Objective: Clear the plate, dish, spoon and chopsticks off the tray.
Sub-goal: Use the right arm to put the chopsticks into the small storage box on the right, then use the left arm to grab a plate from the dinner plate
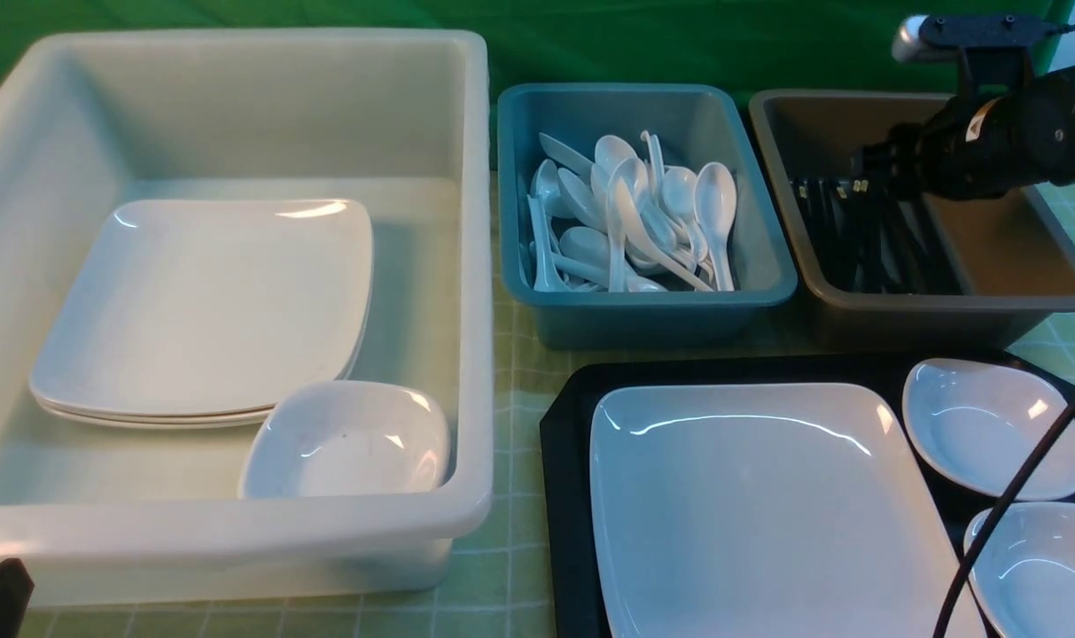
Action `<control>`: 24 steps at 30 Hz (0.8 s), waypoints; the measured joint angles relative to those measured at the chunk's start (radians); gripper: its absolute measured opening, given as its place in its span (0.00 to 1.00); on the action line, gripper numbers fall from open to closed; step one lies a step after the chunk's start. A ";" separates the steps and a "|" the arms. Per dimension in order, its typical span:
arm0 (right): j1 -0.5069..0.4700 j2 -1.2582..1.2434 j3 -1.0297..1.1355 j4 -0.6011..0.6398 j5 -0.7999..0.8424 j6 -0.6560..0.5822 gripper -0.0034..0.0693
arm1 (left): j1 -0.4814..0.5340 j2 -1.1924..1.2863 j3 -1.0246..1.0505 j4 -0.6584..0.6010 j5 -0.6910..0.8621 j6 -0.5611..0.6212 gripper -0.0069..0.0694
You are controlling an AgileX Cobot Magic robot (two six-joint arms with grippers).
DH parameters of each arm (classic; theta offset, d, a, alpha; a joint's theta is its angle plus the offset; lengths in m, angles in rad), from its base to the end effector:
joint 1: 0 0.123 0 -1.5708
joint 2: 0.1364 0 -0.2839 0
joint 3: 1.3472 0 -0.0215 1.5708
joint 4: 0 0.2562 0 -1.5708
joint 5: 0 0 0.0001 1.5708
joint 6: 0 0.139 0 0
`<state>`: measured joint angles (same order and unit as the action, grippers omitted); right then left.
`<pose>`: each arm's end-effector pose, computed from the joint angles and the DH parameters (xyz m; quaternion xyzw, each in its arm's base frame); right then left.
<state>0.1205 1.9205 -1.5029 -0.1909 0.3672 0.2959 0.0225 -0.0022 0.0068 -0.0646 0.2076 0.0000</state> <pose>0.4863 0.0493 0.2227 0.0131 0.9044 0.0199 0.4260 0.1101 0.0006 0.1862 -0.0277 0.7492 -0.0185 0.6615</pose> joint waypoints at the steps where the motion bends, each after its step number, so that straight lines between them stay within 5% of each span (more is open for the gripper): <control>1: 0.000 -0.038 0.000 0.001 0.034 -0.009 0.49 | 0.000 0.000 0.000 0.000 0.000 0.000 0.39; 7: 0.000 -0.272 -0.005 0.001 0.222 -0.104 0.14 | 0.000 0.000 0.000 0.000 0.000 0.000 0.39; 10: 0.000 -0.419 -0.009 0.001 0.351 -0.144 0.06 | 0.000 0.000 0.000 0.000 0.000 0.000 0.39; 17: 0.000 -0.733 0.032 0.042 0.672 -0.183 0.05 | 0.000 0.000 0.000 0.000 -0.001 0.000 0.39; 24: 0.000 -1.018 0.306 0.240 0.712 -0.315 0.04 | 0.000 0.000 0.000 0.000 -0.001 0.000 0.39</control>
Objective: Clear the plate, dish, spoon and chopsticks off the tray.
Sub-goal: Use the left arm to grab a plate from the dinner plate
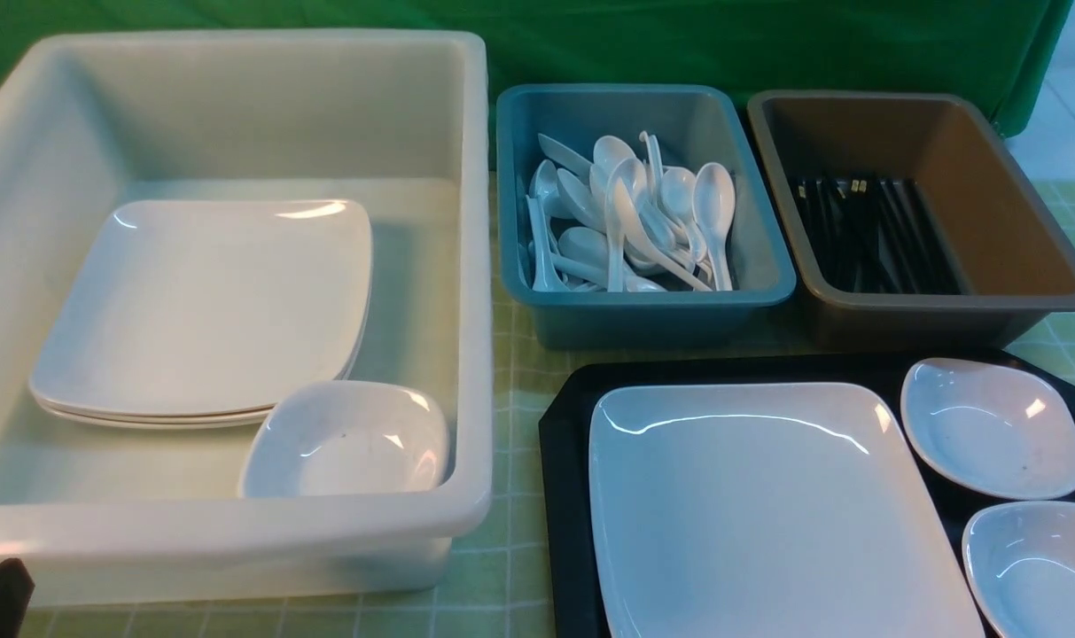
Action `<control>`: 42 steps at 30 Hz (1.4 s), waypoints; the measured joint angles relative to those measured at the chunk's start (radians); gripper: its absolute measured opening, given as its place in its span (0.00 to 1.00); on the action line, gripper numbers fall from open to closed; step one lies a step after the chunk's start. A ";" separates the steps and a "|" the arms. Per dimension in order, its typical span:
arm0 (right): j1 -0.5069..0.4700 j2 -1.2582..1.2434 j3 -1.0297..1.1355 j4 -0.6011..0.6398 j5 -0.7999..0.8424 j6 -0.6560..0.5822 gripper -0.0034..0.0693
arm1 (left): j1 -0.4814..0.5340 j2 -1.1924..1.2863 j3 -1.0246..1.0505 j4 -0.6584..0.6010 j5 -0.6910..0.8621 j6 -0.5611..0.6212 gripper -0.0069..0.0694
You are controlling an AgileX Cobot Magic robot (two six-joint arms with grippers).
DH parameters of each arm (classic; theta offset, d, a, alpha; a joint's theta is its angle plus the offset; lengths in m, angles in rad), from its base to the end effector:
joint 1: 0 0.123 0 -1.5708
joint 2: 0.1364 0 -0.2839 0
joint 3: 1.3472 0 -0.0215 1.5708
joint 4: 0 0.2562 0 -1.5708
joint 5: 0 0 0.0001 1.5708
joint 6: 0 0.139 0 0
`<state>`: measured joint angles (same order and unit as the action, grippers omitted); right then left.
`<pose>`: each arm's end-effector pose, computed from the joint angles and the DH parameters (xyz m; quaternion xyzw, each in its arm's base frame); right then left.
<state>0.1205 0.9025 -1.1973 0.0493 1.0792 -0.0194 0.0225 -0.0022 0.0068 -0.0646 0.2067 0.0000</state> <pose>0.1901 0.0291 0.3939 -0.0620 0.9037 0.0459 0.4211 0.1101 0.0006 0.1863 -0.0277 0.7489 -0.0184 0.6618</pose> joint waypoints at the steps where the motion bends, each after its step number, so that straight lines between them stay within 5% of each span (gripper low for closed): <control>1: 0.000 -0.045 0.052 0.030 0.003 -0.034 0.04 | 0.000 0.000 0.000 0.000 0.000 0.000 0.39; 6: 0.000 -0.232 0.257 0.075 0.004 -0.123 0.04 | 0.000 0.000 0.001 -0.140 -0.046 -0.076 0.39; 10: 0.000 -0.434 0.422 0.082 -0.045 -0.176 0.05 | 0.000 0.000 0.001 -0.631 -0.176 -0.338 0.39; 14: 0.000 -0.548 0.518 0.082 -0.100 -0.186 0.05 | 0.000 0.000 0.001 -0.814 -0.225 -0.478 0.39; 23: 0.000 -0.627 0.612 0.082 -0.138 -0.186 0.06 | 0.000 0.000 -0.019 -0.855 -0.397 -0.790 0.36; 28: 0.000 -0.627 0.614 0.084 -0.190 -0.186 0.06 | 0.000 0.010 -0.195 -0.515 -0.588 -0.823 0.20; 31: 0.000 -0.627 0.614 0.084 -0.219 -0.186 0.06 | 0.000 0.077 -0.414 -0.171 -0.445 -0.842 0.10; 34: 0.000 -0.627 0.614 0.084 -0.229 -0.186 0.06 | 0.000 0.235 -0.700 0.043 0.007 -0.784 0.07; 36: 0.000 -0.627 0.614 0.084 -0.229 -0.186 0.07 | 0.000 0.361 -0.852 0.036 0.240 -0.598 0.07; 37: 0.000 -0.627 0.614 0.085 -0.229 -0.186 0.07 | 0.000 0.376 -0.852 0.030 0.265 -0.598 0.07; 40: 0.000 -0.627 0.614 0.085 -0.230 -0.186 0.07 | 0.000 0.671 -1.087 -0.209 0.703 -0.176 0.07; 42: 0.000 -0.627 0.614 0.085 -0.230 -0.186 0.08 | 0.000 0.822 -1.168 -0.356 0.887 -0.025 0.07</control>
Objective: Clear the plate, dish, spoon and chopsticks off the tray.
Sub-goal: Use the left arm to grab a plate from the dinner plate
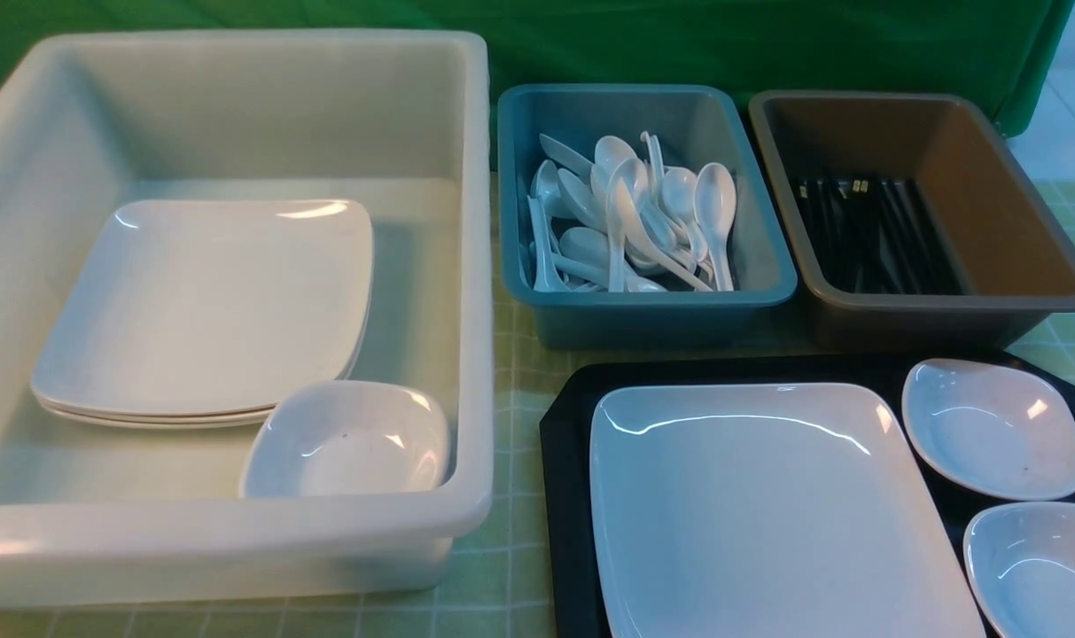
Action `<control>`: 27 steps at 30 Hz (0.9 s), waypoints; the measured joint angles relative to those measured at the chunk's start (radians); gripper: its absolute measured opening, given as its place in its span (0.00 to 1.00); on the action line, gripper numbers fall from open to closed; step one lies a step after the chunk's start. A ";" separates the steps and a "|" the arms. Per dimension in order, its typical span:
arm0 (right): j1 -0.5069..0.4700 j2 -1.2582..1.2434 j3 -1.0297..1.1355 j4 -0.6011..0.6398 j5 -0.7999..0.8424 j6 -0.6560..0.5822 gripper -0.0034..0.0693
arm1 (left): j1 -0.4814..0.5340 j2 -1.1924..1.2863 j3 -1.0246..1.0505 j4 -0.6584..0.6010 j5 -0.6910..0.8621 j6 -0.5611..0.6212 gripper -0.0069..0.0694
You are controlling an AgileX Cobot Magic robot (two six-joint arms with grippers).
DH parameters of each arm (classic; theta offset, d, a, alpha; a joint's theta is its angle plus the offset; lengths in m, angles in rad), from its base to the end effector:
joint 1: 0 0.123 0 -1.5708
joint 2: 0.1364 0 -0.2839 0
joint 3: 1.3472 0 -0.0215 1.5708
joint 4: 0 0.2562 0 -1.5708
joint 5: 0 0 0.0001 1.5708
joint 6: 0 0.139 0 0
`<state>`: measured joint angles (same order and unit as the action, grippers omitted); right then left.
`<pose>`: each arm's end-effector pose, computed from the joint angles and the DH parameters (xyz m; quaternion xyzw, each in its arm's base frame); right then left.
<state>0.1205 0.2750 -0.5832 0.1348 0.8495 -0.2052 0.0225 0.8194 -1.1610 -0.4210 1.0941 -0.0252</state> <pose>0.0901 0.0250 0.2949 -0.1264 0.8368 0.0440 0.5309 0.1662 -0.0468 0.4049 -0.0260 0.8790 -0.2095 0.4275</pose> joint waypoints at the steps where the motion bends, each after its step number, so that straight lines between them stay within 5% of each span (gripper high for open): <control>1: 0.000 0.000 0.000 0.000 0.000 0.000 0.08 | -0.001 0.015 -0.012 -0.034 0.013 0.025 0.07; 3: 0.000 0.000 0.000 0.000 -0.001 0.000 0.08 | -0.021 0.201 -0.059 -0.211 0.095 0.152 0.07; 7: 0.000 0.000 0.000 0.000 -0.001 0.000 0.09 | -0.114 0.395 -0.094 -0.267 0.105 0.186 0.07; 14: 0.000 0.000 0.000 0.000 -0.002 0.000 0.10 | -0.454 0.702 -0.224 -0.021 0.121 0.037 0.08; 21: 0.000 0.000 0.000 0.000 -0.002 0.000 0.11 | -0.597 0.948 -0.446 0.140 0.121 -0.077 0.11; 27: 0.000 0.000 0.000 0.000 0.009 0.000 0.12 | -0.637 1.179 -0.678 0.213 0.121 -0.121 0.29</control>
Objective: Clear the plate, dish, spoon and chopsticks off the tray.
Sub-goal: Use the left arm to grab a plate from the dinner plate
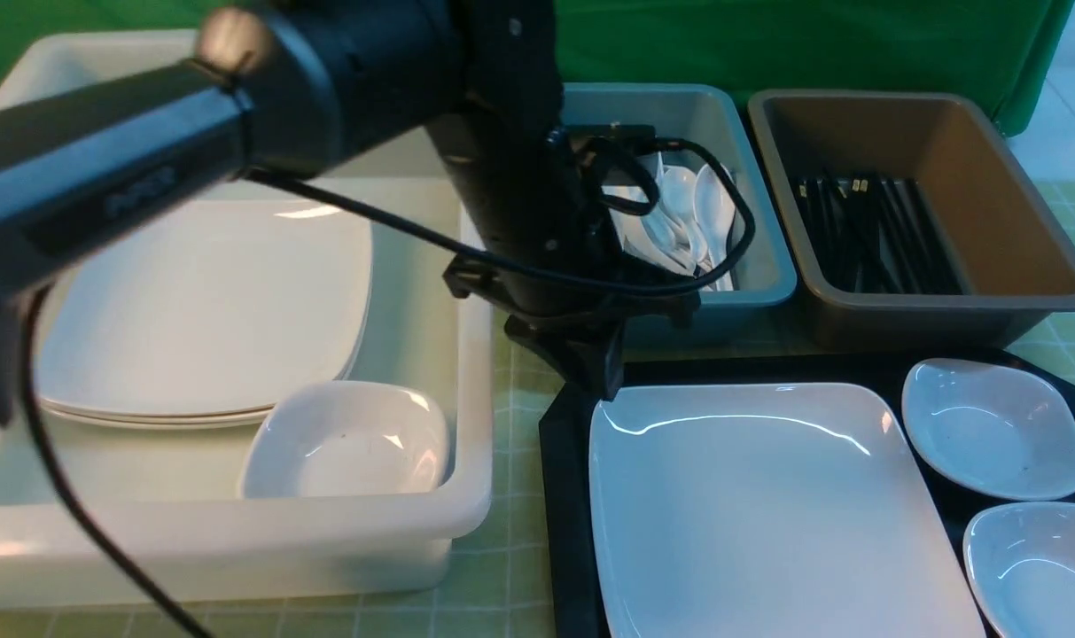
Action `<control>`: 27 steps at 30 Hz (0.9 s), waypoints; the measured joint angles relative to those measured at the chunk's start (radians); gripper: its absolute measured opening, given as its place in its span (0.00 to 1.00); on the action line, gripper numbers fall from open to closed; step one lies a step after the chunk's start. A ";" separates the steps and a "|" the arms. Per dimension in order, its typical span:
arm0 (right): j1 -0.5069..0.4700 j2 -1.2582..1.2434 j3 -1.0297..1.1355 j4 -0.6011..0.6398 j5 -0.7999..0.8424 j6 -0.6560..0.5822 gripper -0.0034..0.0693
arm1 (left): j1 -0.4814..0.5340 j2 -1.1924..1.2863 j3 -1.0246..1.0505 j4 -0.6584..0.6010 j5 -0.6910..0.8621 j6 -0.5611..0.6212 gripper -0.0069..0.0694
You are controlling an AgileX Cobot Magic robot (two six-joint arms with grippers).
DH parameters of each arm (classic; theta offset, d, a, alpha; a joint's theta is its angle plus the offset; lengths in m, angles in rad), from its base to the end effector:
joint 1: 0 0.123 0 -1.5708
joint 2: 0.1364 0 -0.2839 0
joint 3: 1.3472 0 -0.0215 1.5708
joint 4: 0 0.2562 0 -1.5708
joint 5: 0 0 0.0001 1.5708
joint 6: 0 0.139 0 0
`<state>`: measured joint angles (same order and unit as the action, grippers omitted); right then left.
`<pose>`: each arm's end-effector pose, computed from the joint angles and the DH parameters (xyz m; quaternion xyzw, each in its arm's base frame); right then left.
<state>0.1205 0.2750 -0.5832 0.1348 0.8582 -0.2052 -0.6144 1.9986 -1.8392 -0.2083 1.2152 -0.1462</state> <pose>0.0895 0.0251 0.2938 -0.1271 0.8390 0.0442 0.5272 0.3504 -0.2802 0.2352 0.2069 0.9629 -0.1465 0.0927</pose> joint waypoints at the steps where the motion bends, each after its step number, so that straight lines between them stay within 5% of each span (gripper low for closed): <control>1: -0.001 0.000 0.000 0.000 0.000 0.000 0.12 | -0.001 0.019 -0.027 0.006 0.000 0.007 0.32; 9: -0.001 0.000 0.000 0.000 0.004 0.000 0.12 | -0.001 0.201 -0.159 0.055 -0.004 0.167 0.50; 27: -0.001 0.000 0.000 -0.016 0.022 0.000 0.14 | -0.002 0.273 -0.162 0.125 -0.102 0.217 0.50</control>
<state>0.1195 0.2750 -0.5832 0.1191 0.8805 -0.2052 -0.6161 2.2720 -2.0016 -0.0833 1.1133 0.0707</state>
